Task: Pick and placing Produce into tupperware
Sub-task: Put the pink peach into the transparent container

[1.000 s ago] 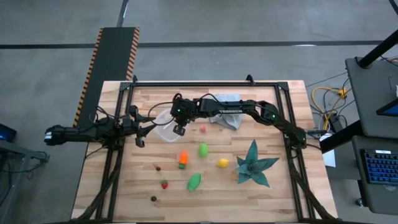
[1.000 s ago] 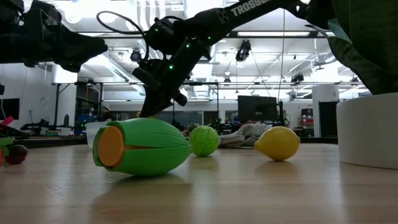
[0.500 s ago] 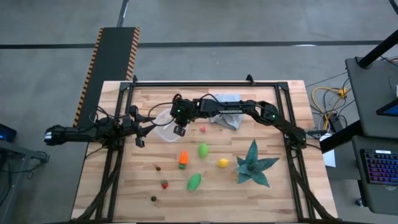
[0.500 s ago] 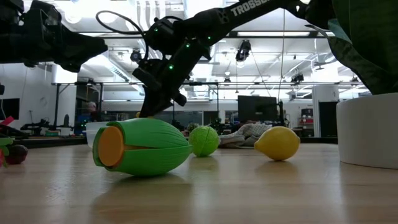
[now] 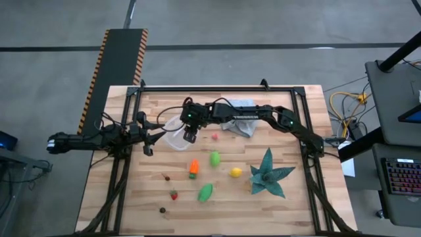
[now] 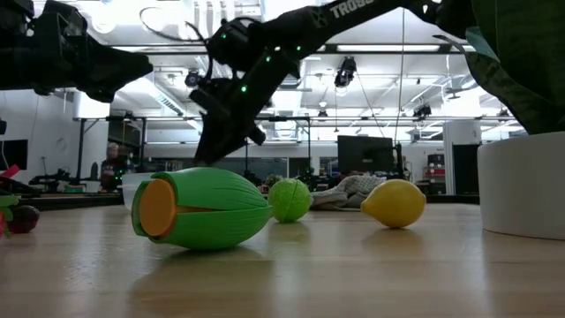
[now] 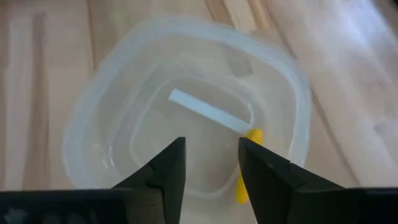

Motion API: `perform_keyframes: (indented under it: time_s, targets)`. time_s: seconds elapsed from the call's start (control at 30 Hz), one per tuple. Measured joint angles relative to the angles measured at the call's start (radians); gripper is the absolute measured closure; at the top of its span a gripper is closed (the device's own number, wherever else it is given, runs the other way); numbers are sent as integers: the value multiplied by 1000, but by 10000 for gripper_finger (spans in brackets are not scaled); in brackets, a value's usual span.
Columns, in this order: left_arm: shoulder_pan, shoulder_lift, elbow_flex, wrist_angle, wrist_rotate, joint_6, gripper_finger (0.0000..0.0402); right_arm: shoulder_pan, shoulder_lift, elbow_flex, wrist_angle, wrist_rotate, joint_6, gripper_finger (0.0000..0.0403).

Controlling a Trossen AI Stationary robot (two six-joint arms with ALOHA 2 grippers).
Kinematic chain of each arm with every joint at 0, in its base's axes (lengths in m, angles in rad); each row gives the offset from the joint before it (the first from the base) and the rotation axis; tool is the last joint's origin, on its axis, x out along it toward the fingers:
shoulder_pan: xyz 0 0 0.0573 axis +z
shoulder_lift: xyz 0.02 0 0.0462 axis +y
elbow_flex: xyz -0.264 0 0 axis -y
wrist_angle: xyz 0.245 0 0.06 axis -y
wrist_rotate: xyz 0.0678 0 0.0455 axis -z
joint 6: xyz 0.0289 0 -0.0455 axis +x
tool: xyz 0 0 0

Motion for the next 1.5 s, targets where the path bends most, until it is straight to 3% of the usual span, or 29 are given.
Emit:
perform_keyframes:
  time_s: [0.43, 0.67, 0.83, 0.97, 1.27, 1.5]
  targets:
    - [0, 7, 0, 0, 0, 0, 275, 11, -173, 11, -258, 16, -17, 261]
    - [0, 7, 0, -1, 0, 0, 275, 52, -250, -5, -397, 133, -44, 258]
    - [0, 7, 0, -16, 0, 0, 275, 73, -302, -87, -390, 148, -47, 261]
    - [0, 9, 0, -16, 0, 0, 275, 78, -370, -227, -315, 189, -13, 258]
    - [0, 19, 0, -24, 0, -1, 275, 90, -617, -699, 198, 191, 42, 260]
    - [0, 20, -1, -22, 0, -1, 275, 88, -664, -914, 453, 85, 89, 201]
